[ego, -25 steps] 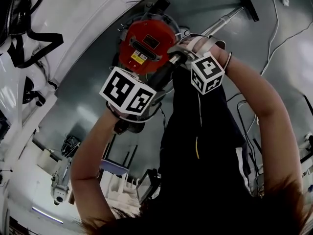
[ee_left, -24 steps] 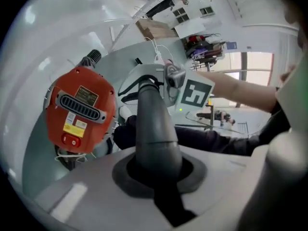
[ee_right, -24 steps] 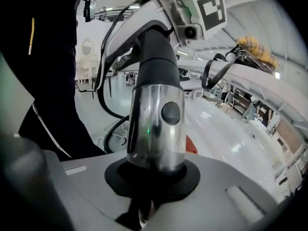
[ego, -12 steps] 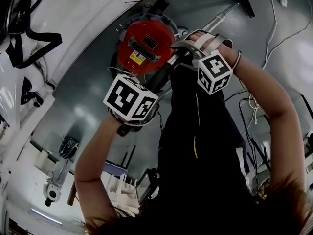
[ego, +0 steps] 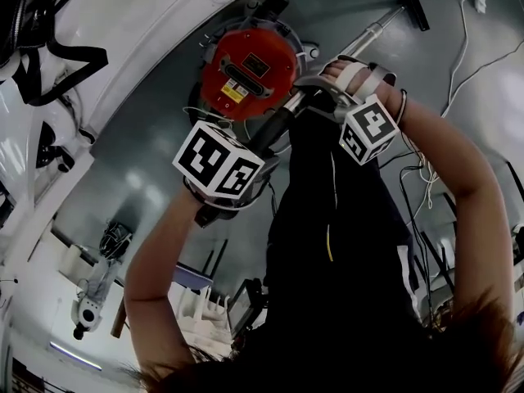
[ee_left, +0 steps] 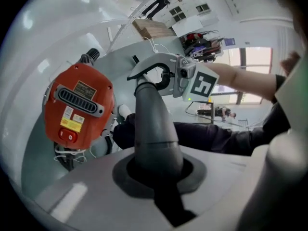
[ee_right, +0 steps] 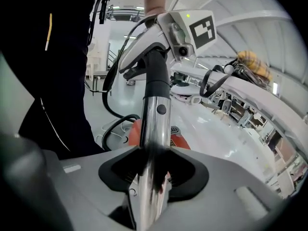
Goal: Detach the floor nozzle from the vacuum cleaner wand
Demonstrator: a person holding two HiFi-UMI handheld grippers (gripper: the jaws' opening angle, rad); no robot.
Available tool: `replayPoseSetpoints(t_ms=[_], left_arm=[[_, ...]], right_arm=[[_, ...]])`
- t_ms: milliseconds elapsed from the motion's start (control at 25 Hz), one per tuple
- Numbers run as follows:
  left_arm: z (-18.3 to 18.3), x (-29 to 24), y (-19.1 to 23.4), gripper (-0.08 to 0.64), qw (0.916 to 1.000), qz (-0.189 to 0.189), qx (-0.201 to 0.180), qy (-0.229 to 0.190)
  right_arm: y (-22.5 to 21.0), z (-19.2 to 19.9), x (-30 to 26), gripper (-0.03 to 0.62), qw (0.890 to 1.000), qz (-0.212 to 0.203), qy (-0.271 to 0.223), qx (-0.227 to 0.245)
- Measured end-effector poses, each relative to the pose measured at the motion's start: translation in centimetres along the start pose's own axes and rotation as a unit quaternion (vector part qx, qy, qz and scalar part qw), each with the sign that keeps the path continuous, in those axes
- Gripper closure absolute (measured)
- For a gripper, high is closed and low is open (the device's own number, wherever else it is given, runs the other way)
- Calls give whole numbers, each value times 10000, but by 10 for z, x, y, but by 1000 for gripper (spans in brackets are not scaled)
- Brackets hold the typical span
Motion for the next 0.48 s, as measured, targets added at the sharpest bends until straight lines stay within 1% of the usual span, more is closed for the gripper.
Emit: replayPoseSetpoints(t_ms=[80,120,160,200,240,280,320,360,400,440,480], left_arm=[[2,-2,3,514,9986,469,243,-21],[1,-1,4,514,9980,554,304,-61],[-1,1,4,514,9985,463,274,-101],[-4,3,3,514,9996,210,151,-125],[-6,6,3,514,9998,-144,-34,-128],[-8,8,2,514,9981,-545,-249,-108],[-9,9,3,515,9941,-971,-482,-61],[-9,9,3,517,9870,-1427,-743,11],[-8,9,3,517,9760,-1911,-1040,104],[-7,9,4,519,9622,-2362,-1340,207],[-6,9,5,522,9504,-2667,-1570,303]], right_arm=[[0,-1,-3,431,10000,-32,71,26],[-2,0,-3,431,9999,-66,91,-21],[-4,1,-3,433,9998,-122,101,-131],[-7,3,-3,433,9993,-199,100,-284],[-11,5,-3,433,9985,-289,92,-447],[-14,6,-2,432,9974,-398,88,-598],[-16,7,-2,430,9958,-540,90,-739],[-17,8,-3,428,9935,-714,88,-884],[-17,8,-3,426,9906,-894,73,-1037],[-17,9,-4,423,9875,-1047,39,-1180],[-17,8,-3,421,9852,-1145,-9,-1275]])
Point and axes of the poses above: the fingertips, and each gripper's own axes: x backward along the fingers, y to its left, z out of its underside, the point moved 8 cm from there along x, backward along the fingers, and after that the axes turned 3 degrees about x, right-handed, at the moved point
